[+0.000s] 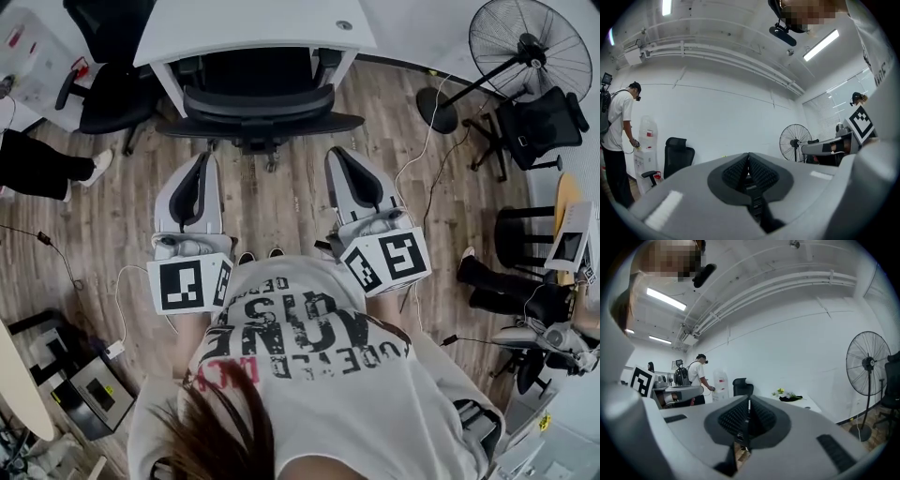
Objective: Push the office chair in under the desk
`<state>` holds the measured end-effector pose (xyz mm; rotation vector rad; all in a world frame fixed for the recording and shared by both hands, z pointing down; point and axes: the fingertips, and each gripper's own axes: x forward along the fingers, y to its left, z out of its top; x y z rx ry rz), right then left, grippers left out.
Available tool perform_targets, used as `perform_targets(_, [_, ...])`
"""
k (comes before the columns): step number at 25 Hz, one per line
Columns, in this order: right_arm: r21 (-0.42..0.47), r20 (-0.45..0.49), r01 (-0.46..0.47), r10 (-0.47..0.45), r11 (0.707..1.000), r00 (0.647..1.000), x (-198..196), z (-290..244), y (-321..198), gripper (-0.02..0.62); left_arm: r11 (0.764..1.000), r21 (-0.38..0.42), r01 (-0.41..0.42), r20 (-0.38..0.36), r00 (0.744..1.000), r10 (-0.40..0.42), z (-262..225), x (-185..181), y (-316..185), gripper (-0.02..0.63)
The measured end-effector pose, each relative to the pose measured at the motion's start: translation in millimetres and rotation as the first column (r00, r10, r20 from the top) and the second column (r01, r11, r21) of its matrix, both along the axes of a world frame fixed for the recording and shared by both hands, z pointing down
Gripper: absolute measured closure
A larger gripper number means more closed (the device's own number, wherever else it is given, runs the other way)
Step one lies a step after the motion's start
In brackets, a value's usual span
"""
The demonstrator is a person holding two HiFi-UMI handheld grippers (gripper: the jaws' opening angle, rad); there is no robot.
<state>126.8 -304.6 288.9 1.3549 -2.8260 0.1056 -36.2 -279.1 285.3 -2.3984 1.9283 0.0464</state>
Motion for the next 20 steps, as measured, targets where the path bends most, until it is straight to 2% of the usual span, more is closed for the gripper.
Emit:
perform_targets(7, [-0.012, -0.012, 0.012, -0.012, 1.0, 1.0, 19.4, 13.1, -2.1, 0.574, 1.0, 0.009, -0.017, -0.052, 0.998, 0.017, 3.9, 24.8, 2.4, 0.594])
perform_targets(10, [-0.011, -0.025, 0.021, -0.021, 1.0, 0.999, 11.6, 14.1, -5.3, 0.574, 1.0, 0.009, -0.016, -0.035, 0.999, 0.016, 7.0, 20.2, 2.2, 0.594])
perform_targets(14, [-0.005, -0.042, 0.025, -0.026, 1.0, 0.999, 3.6, 13.7, -6.7, 0.574, 1.0, -0.014, -0.011, -0.059, 0.998, 0.01, 13.6, 9.7, -0.1, 0.594])
perform_targets(20, [-0.024, -0.046, 0.011, -0.012, 1.0, 0.999, -12.6, 13.6, -10.5, 0.574, 0.999, -0.03, -0.013, -0.055, 0.998, 0.011, 8.9, -8.7, -7.2, 0.594])
